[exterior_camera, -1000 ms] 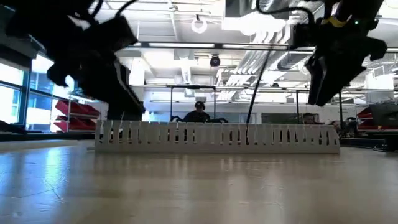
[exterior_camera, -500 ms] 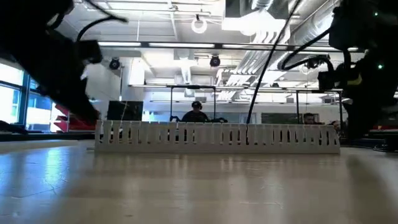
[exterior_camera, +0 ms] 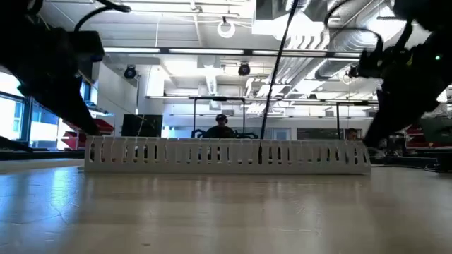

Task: Ziptie cables
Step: Close the white cable duct

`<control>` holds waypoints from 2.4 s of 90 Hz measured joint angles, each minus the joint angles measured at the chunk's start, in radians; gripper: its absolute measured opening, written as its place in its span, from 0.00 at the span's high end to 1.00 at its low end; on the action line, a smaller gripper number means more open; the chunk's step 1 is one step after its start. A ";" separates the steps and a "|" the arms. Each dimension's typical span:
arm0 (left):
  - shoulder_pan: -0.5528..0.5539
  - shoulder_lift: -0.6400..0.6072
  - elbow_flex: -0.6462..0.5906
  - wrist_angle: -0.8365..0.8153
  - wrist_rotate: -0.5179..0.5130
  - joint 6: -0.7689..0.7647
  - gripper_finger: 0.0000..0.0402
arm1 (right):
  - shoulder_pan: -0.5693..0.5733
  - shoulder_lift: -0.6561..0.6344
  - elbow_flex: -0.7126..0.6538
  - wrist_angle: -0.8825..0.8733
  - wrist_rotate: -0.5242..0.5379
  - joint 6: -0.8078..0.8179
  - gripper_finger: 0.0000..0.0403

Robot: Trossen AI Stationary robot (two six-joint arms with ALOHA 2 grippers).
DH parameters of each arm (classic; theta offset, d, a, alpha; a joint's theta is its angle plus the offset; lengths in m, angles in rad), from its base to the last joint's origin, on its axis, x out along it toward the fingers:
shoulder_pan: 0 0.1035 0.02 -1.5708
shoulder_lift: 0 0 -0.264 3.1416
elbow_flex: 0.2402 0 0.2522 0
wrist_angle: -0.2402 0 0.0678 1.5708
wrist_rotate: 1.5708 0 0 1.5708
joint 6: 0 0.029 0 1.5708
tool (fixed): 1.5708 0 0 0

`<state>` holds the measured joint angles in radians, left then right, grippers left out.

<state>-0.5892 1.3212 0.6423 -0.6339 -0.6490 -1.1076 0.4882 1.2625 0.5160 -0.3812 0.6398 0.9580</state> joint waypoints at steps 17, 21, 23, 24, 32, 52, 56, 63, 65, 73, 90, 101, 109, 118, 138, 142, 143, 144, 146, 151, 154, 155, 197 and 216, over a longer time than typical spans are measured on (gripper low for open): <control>-0.013 0.000 0.105 -0.307 0.099 -0.342 0.98 | 0.114 0.006 -0.008 0.085 0.264 -0.017 0.71; -0.006 0.000 0.107 -0.334 0.165 -0.375 0.96 | 0.133 0.007 -0.008 0.085 0.296 -0.017 0.71; -0.002 0.000 0.107 -0.344 0.210 -0.380 0.94 | 0.141 0.008 -0.008 0.084 0.304 -0.019 0.71; 0.000 0.000 0.107 -0.349 0.232 -0.382 0.94 | 0.144 0.009 -0.008 0.084 0.306 -0.021 0.71; 0.003 0.000 0.107 -0.389 0.366 -0.438 0.86 | 0.170 0.014 -0.008 0.083 0.330 -0.024 0.71; -0.018 0.000 0.107 -0.436 0.481 -0.653 0.57 | 0.224 0.086 -0.008 0.108 0.420 -0.017 0.71; -0.023 0.000 0.107 -0.445 0.483 -0.700 0.51 | 0.230 0.107 -0.008 0.125 0.427 -0.017 0.71; -0.032 0.010 0.107 -0.476 0.483 -0.778 0.44 | 0.241 0.138 -0.008 0.164 0.432 -0.017 0.71; -0.034 0.015 0.106 -0.480 0.483 -0.796 0.42 | 0.244 0.147 -0.008 0.175 0.432 -0.017 0.71; -0.040 0.026 0.074 -0.442 0.492 -0.847 0.38 | 0.259 0.177 -0.008 0.221 0.432 -0.017 0.71; -0.040 0.047 -0.036 -0.294 0.518 -0.897 0.37 | 0.310 0.214 -0.009 0.302 0.429 -0.017 0.71; -0.042 0.057 -0.066 -0.273 0.535 -0.899 0.37 | 0.348 0.218 -0.009 0.342 0.429 -0.017 0.71; -0.046 0.059 -0.067 -0.275 0.536 -0.888 0.39 | 0.375 0.218 -0.009 0.368 0.432 -0.016 0.71; -0.060 0.059 -0.070 -0.278 0.531 -0.889 0.48 | 0.399 0.218 -0.009 0.400 0.447 -0.017 0.71; -0.092 0.062 -0.043 -0.279 0.500 -0.904 0.63 | 0.431 0.218 -0.008 0.440 0.458 -0.017 0.71; -0.094 0.063 -0.031 -0.293 0.492 -0.893 0.63 | 0.431 0.218 -0.008 0.446 0.458 -0.017 0.71; -0.094 0.061 -0.028 -0.297 0.490 -0.891 0.62 | 0.431 0.218 -0.008 0.447 0.458 -0.017 0.71; -0.094 0.060 -0.025 -0.301 0.488 -0.888 0.62 | 0.431 0.218 -0.008 0.449 0.458 -0.017 0.71; -0.095 0.055 -0.018 -0.310 0.484 -0.881 0.62 | 0.431 0.218 -0.008 0.450 0.458 -0.017 0.71; -0.095 0.051 0.001 -0.328 0.481 -0.859 0.59 | 0.431 0.218 -0.008 0.450 0.459 -0.017 0.71; -0.095 0.051 0.011 -0.342 0.481 -0.851 0.58 | 0.431 0.218 -0.008 0.450 0.462 -0.017 0.71; -0.095 0.049 0.013 -0.350 0.481 -0.850 0.57 | 0.430 0.218 -0.008 0.450 0.463 -0.017 0.71; -0.118 0.038 -0.102 -0.204 0.462 -0.959 0.28 | 0.415 0.241 -0.008 0.453 0.486 -0.018 0.71; -0.138 0.046 -0.110 -0.199 0.436 -0.985 0.29 | 0.415 0.280 -0.008 0.470 0.486 0.004 0.71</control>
<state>-0.7275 1.3670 0.5326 -0.8325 -0.2130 -2.0923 0.9035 1.5426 0.5076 0.0891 1.1259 0.9619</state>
